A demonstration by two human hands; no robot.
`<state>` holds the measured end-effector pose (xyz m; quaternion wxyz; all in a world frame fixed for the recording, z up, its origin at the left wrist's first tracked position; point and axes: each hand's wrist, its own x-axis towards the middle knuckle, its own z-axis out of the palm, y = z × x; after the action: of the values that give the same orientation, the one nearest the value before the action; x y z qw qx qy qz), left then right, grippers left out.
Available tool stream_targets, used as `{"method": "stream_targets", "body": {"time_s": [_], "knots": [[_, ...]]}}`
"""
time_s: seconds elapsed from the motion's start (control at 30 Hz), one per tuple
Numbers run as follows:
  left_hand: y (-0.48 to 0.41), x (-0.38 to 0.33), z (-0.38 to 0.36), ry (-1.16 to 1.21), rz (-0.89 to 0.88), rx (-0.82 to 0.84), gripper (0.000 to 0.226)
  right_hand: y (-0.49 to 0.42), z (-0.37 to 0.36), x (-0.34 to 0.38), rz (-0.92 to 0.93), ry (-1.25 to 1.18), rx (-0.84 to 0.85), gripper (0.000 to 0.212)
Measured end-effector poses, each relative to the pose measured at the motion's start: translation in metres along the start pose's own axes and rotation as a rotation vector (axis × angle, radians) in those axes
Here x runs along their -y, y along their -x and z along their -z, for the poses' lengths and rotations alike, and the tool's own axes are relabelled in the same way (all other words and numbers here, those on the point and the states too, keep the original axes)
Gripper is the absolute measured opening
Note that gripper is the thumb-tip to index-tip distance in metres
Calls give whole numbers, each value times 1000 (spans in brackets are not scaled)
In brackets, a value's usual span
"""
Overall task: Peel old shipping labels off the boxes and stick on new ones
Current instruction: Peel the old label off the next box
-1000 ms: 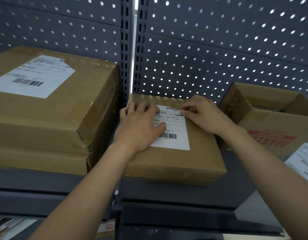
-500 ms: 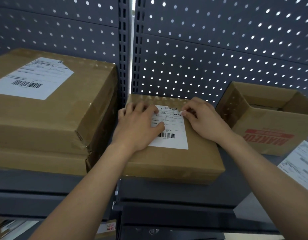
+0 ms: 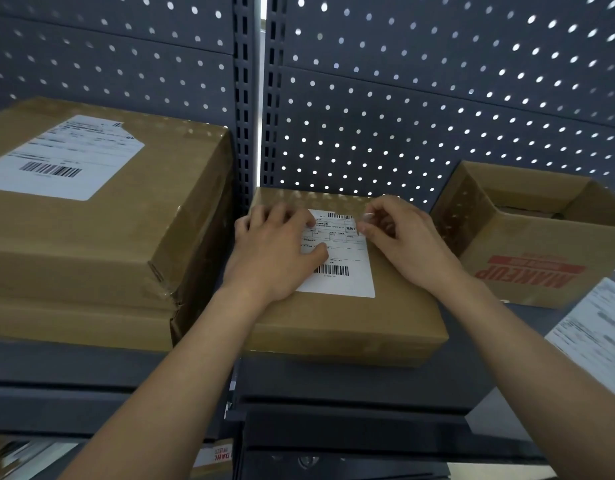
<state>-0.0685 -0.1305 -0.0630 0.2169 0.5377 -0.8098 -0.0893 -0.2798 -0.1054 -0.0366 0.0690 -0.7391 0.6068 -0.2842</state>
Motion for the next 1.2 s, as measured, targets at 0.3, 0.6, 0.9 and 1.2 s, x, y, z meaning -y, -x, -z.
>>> {"method": "stream_targets", "body": {"time_s": [0.3, 0.6, 0.9, 1.2], "knots": [[-1, 2, 0, 8, -2, 0, 45, 10, 7, 17, -20, -140, -99, 11], [-1, 1, 0, 6, -5, -2, 46, 14, 5, 25, -19, -219, -163, 9], [0, 1, 0, 3, -12, -6, 45, 7, 9, 26, -141, -148, -54, 10], [-1, 2, -1, -5, -14, -7, 44, 19, 29, 46, -127, -129, -49, 11]]}}
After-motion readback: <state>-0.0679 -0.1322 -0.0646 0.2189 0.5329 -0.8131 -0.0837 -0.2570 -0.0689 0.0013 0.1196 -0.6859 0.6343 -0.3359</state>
